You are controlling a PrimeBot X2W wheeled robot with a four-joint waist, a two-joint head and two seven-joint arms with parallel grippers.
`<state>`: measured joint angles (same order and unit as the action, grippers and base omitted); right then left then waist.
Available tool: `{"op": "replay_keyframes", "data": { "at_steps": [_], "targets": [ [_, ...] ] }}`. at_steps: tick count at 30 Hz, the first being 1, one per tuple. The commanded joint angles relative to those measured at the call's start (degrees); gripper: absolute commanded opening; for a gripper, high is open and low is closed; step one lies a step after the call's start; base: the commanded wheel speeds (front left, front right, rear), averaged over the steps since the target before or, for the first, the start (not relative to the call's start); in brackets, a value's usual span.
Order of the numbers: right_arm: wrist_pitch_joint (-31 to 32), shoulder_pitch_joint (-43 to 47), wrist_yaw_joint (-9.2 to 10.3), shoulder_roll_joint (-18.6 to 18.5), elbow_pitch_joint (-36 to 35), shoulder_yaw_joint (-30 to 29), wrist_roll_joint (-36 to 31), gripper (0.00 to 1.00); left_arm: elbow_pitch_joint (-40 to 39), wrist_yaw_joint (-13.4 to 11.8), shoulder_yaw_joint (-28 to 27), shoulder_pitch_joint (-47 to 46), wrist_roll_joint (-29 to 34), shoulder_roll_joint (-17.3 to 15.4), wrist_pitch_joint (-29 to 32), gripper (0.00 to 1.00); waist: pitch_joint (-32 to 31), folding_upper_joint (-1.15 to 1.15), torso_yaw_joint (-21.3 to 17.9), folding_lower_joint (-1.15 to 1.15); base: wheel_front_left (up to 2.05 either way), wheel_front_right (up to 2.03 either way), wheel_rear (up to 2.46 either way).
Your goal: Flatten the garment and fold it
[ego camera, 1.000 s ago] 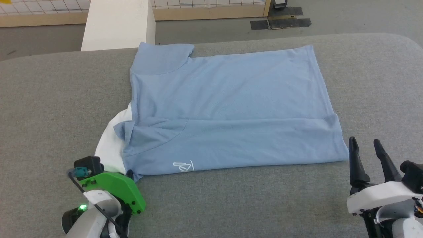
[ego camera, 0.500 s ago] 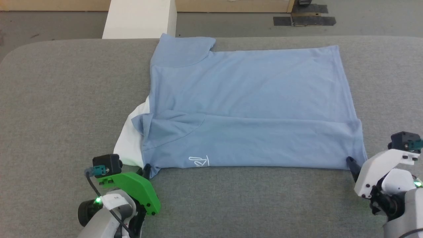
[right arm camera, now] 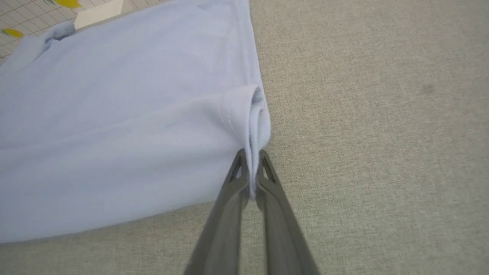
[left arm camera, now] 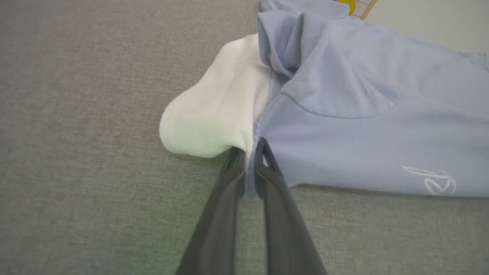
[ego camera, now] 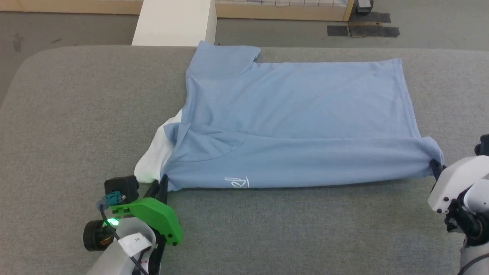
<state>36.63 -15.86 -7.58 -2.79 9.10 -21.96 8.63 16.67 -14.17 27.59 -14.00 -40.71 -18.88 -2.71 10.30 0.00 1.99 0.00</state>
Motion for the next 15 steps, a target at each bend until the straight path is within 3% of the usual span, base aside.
{"op": "replay_keyframes", "data": {
  "at_steps": [1,5,10,15],
  "targets": [
    [-1.2,1.7,0.09,-0.1,-0.9,0.0,1.1,0.00,-0.5,-0.7,-0.3,0.4,0.7,-1.1,-0.6,0.00,-1.1,0.00,-0.5,0.00,0.00,0.00,0.00],
    [-2.2,7.2,0.09,-0.1,-4.8,0.1,3.8,0.00,-4.9,-3.2,-0.7,4.5,0.9,-3.7,0.7,0.00,-2.6,0.00,-1.1,0.00,0.00,0.00,0.00],
    [1.4,14.4,0.09,-0.1,-8.7,-1.2,5.7,0.00,-12.1,-6.6,0.2,11.4,0.1,-7.8,7.9,0.00,-3.3,0.00,-1.8,0.00,0.00,0.00,0.00],
    [4.5,19.3,0.09,-0.1,-8.4,-2.4,7.2,0.00,-16.4,-8.1,0.8,15.6,-2.0,-9.8,13.1,0.00,-3.0,0.00,-1.7,0.00,0.00,0.00,0.00]
  ]
}}
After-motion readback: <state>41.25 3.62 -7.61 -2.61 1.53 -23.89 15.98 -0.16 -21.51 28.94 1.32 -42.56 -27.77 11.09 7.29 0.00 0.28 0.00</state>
